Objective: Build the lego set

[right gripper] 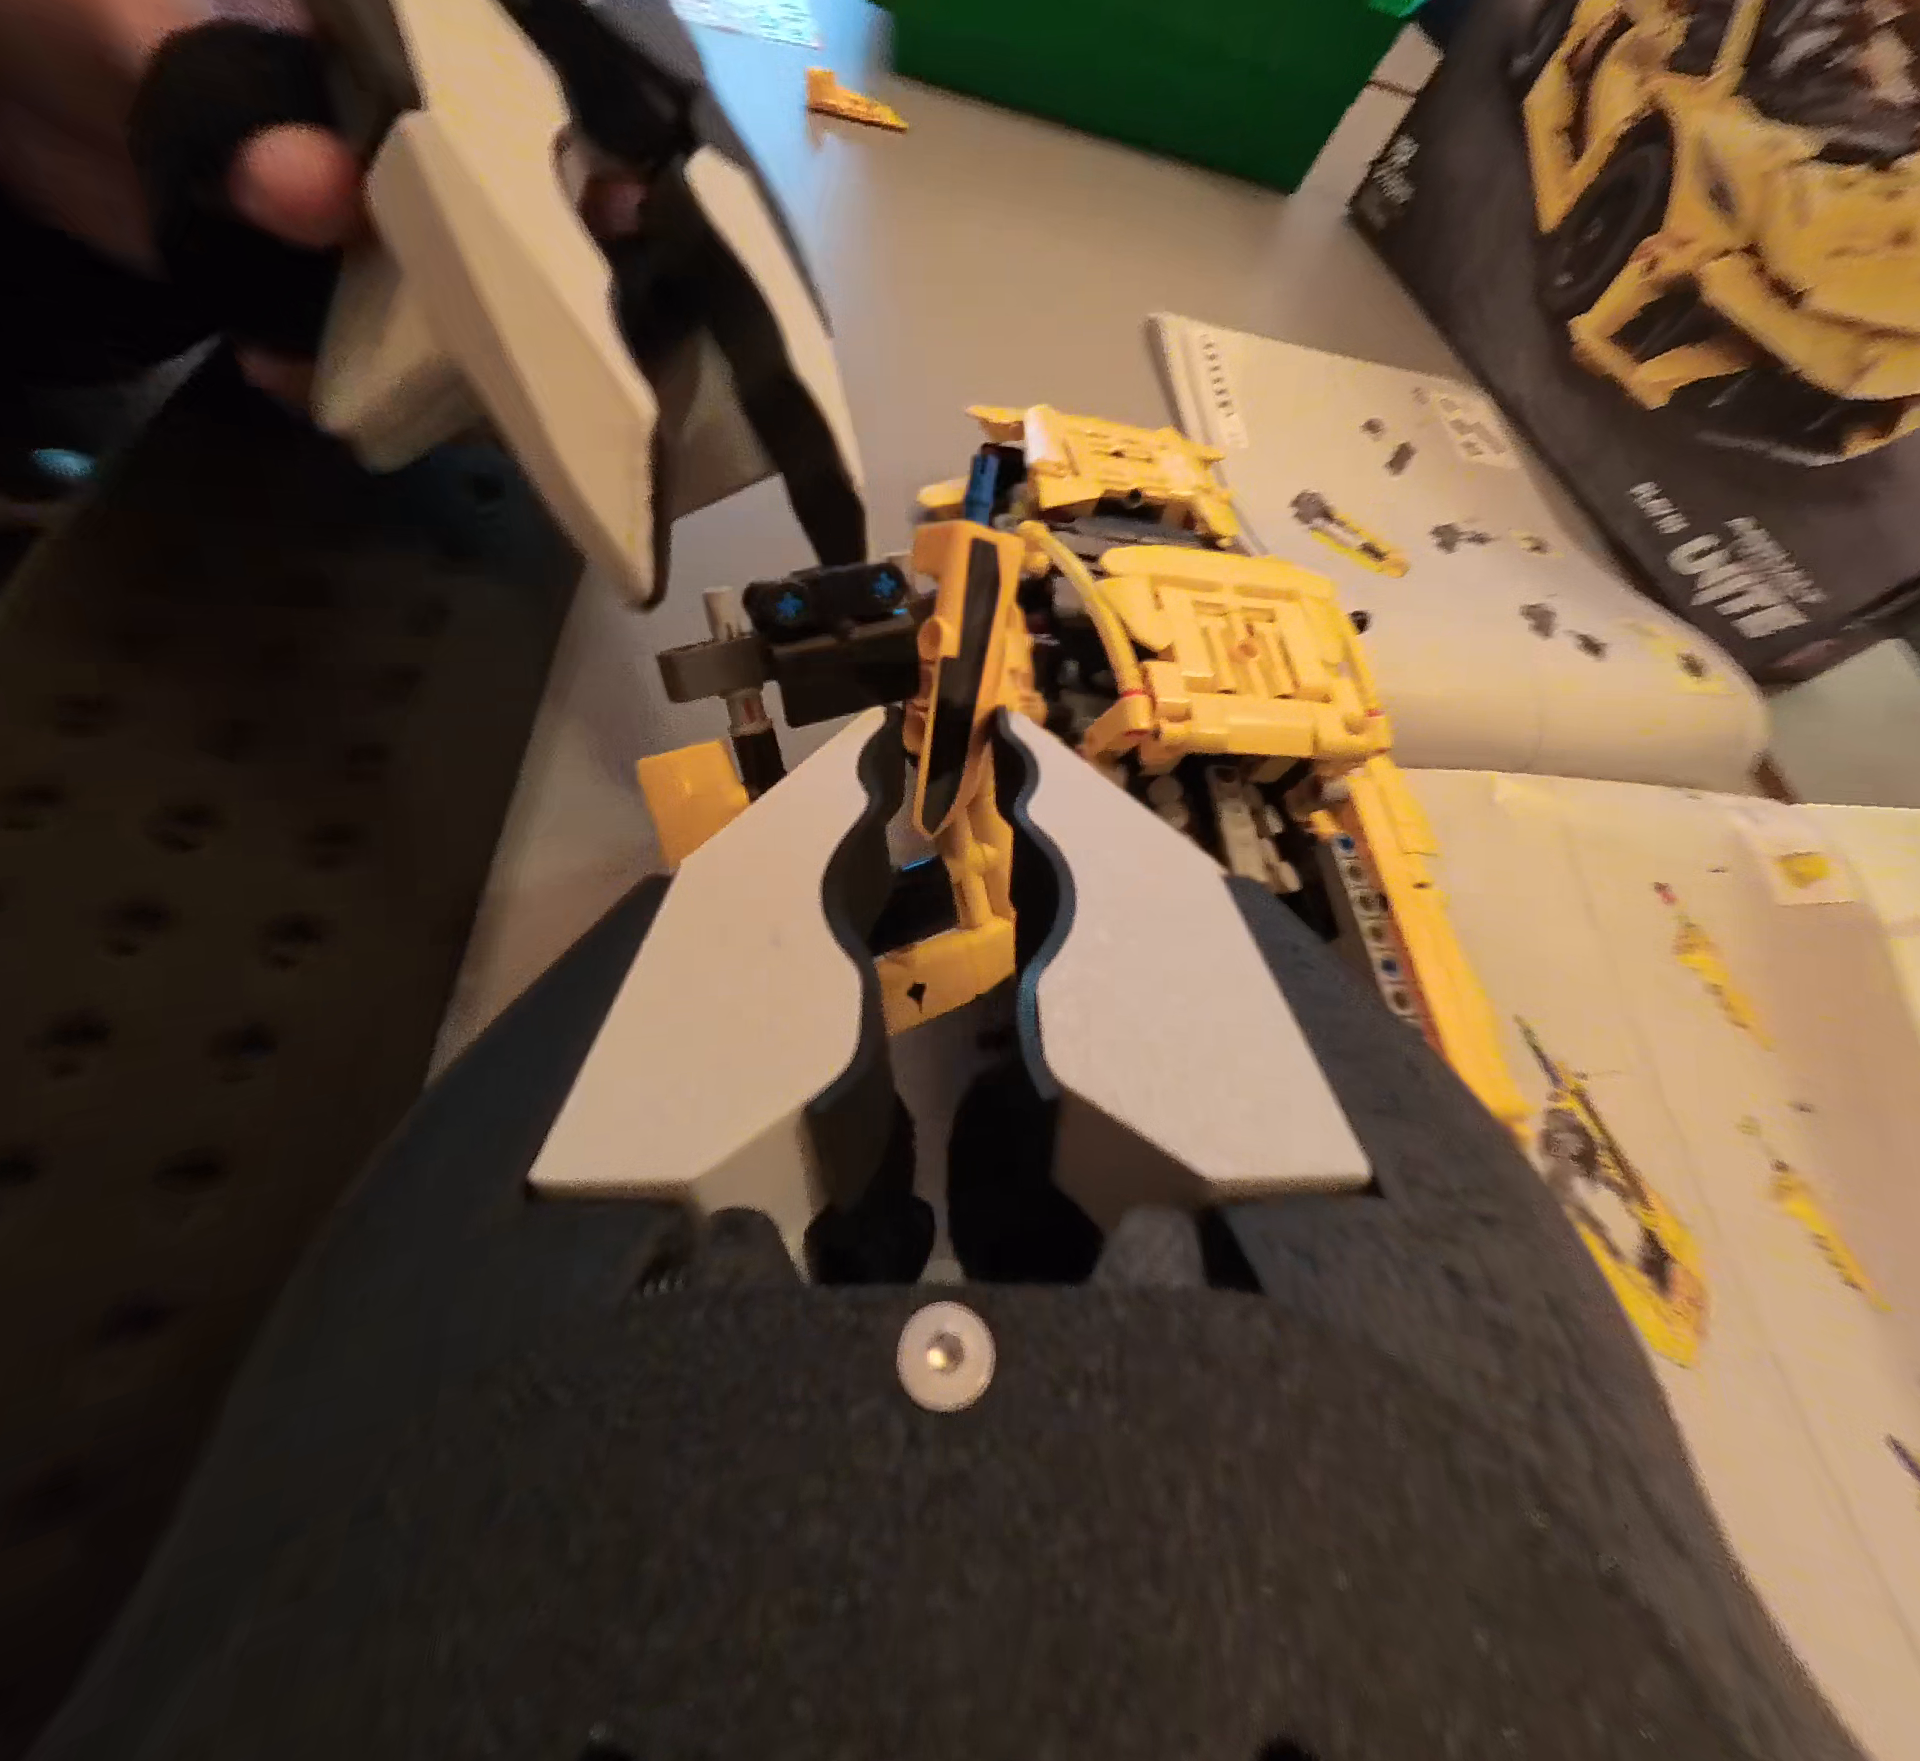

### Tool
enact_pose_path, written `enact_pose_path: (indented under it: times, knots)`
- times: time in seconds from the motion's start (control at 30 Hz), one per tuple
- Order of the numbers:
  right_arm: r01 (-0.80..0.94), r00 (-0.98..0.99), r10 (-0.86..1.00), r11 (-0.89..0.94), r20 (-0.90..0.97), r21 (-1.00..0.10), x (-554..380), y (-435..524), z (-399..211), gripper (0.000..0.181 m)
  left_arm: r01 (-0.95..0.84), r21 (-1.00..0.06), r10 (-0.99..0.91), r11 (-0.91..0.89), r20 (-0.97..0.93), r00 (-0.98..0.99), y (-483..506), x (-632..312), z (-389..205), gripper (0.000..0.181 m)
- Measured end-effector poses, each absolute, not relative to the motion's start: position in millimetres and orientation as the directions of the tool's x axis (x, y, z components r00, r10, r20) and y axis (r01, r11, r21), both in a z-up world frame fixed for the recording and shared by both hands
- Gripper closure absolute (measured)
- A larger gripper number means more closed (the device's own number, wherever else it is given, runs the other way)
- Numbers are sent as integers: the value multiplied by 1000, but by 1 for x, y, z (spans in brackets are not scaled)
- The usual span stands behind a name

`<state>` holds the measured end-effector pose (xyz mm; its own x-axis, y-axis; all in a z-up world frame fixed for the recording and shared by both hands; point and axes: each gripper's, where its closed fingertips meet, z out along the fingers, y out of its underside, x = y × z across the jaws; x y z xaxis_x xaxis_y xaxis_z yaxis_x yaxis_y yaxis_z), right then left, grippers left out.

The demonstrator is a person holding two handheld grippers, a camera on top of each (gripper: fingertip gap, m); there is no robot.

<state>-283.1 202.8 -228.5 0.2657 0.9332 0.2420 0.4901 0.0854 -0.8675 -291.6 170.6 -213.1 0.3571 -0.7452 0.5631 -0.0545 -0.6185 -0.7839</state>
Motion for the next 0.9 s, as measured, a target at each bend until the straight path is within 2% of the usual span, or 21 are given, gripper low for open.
enact_pose_path:
  times: [0.27,0.37,0.43,0.57,0.7,0.9]
  knots:
    - [562,419,797,149,436,-813,-286,218,-215,166,198,-802,-692,-564,589,417,187,-280,-195,128]
    - [587,427,746,200,511,-784,-290,216,-211,166,259,-757,-649,-600,650,395,195,-288,-195,156]
    - [613,431,720,209,544,-762,-292,215,-212,166,283,-702,-612,-653,710,348,198,-291,-198,159]
    - [663,433,673,213,599,-718,-293,214,-217,165,239,-647,-582,-724,759,292,197,-295,-205,162]
    - [703,409,671,199,618,-682,-295,209,-225,163,122,-630,-591,-767,768,247,194,-299,-212,162]
    - [643,420,788,91,450,-761,-300,199,-234,152,-15,-634,-624,-773,756,197,197,-305,-218,164]
